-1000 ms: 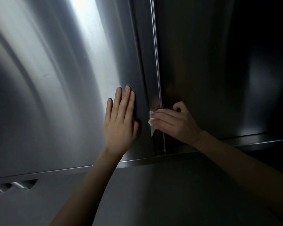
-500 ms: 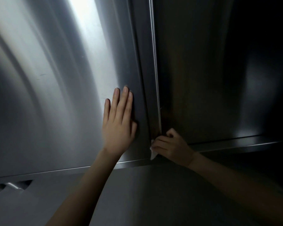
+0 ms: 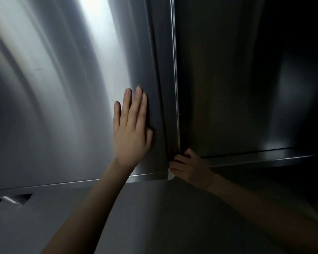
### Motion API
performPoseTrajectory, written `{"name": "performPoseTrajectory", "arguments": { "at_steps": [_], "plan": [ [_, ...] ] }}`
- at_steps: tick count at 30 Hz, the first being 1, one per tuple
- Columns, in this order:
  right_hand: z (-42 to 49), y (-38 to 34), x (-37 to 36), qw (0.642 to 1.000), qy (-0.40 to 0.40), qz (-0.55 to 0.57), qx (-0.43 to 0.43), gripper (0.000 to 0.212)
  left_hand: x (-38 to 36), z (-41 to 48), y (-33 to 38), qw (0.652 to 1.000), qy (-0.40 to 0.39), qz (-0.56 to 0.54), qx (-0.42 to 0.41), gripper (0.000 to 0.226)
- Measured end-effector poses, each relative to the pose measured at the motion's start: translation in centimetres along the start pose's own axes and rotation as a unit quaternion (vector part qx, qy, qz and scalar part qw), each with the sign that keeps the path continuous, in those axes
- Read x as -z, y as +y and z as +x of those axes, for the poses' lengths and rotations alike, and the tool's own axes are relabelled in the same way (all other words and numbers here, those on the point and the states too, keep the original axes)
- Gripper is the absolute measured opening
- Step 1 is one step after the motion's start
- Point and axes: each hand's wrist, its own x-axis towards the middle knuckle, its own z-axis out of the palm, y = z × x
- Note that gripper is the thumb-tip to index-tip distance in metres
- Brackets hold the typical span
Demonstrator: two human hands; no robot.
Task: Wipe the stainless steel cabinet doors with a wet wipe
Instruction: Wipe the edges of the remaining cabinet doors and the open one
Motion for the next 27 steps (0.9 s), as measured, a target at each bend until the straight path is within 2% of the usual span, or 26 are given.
{"name": "performPoseTrajectory", "arguments": {
  "at_steps": [5, 9, 15, 18, 22, 27],
  "plan": [
    [0.3, 0.8, 0.4, 0.997, -0.033, -0.018, 0.06, 0.032, 0.4, 0.0, -0.2, 1.0, -0.013, -0.005, -0.005, 0.076],
    [3.2, 2.6, 3.1, 0.997, -0.012, -0.044, 0.058, 0.04, 1.0, 0.1, -0.4, 0.999, -0.032, -0.007, -0.009, 0.072],
    [10.7, 7.7, 8.0, 0.99, 0.116, -0.072, -0.026, 0.015, 2.0, 0.2, -0.6, 0.998, -0.07, -0.003, -0.009, 0.071],
    [11.5, 7.5, 8.6, 0.99, 0.113, -0.073, -0.038, 0.015, 2.8, 0.6, -1.1, 0.997, -0.073, -0.018, -0.024, 0.065],
    [13.6, 8.9, 10.7, 0.983, 0.137, -0.119, -0.039, 0.012, 4.1, 2.5, -1.8, 0.999, -0.029, -0.026, -0.026, 0.063],
    [22.9, 13.6, 15.0, 0.947, 0.259, -0.136, -0.131, 0.006, 5.8, 7.0, -1.4, 0.998, 0.025, -0.037, 0.037, 0.066]
  ]
}}
